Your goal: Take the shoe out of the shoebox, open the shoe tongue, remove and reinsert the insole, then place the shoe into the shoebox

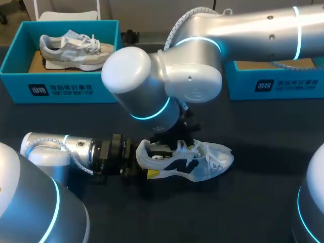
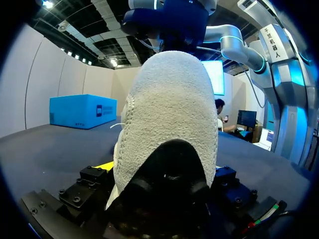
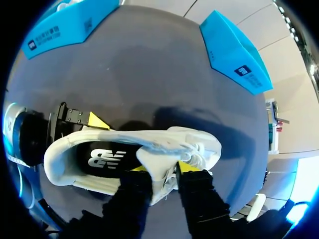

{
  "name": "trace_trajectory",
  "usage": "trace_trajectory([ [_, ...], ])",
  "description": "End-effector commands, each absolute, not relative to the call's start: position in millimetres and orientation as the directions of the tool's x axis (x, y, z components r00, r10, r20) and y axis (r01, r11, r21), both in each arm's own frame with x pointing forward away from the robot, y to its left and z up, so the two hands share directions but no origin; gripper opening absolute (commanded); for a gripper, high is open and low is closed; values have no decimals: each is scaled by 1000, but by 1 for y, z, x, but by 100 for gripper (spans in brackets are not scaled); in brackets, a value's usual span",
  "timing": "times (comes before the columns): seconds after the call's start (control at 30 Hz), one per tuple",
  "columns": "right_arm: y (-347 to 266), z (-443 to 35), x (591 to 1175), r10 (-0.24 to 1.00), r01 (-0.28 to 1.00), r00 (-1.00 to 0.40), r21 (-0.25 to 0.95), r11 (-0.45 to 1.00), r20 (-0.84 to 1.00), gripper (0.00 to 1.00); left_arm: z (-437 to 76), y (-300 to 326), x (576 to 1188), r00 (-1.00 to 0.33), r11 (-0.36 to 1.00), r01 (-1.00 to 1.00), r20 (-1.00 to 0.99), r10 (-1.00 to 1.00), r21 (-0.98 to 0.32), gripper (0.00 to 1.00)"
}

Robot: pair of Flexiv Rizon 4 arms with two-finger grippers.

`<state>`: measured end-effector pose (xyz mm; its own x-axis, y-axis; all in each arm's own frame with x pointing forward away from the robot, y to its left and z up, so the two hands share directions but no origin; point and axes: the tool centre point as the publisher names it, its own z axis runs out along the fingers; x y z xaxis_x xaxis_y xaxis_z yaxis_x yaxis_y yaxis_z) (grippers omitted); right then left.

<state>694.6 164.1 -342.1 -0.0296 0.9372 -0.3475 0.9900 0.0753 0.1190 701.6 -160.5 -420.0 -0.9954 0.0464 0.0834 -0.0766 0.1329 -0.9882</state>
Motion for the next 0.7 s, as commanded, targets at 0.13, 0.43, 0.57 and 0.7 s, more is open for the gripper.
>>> trace_trajectory([
  [0.13,157,-341,688,950,988,93,147,-50,-299,4,-420,-161,700,-996,133,-77,83,42,-988,0],
  [0.43,146,-331,685,971,994,58,105,-35,-233,0,-420,-161,700,-996,133,-77,83,42,-988,0],
  [0.57,139,-326,684,977,996,50,86,-33,-208,0,-420,-161,700,-996,133,-77,83,42,-988,0],
  [0.7,130,-322,679,984,997,48,72,-36,-170,0,-420,-161,700,-996,133,-77,83,42,-988,0],
])
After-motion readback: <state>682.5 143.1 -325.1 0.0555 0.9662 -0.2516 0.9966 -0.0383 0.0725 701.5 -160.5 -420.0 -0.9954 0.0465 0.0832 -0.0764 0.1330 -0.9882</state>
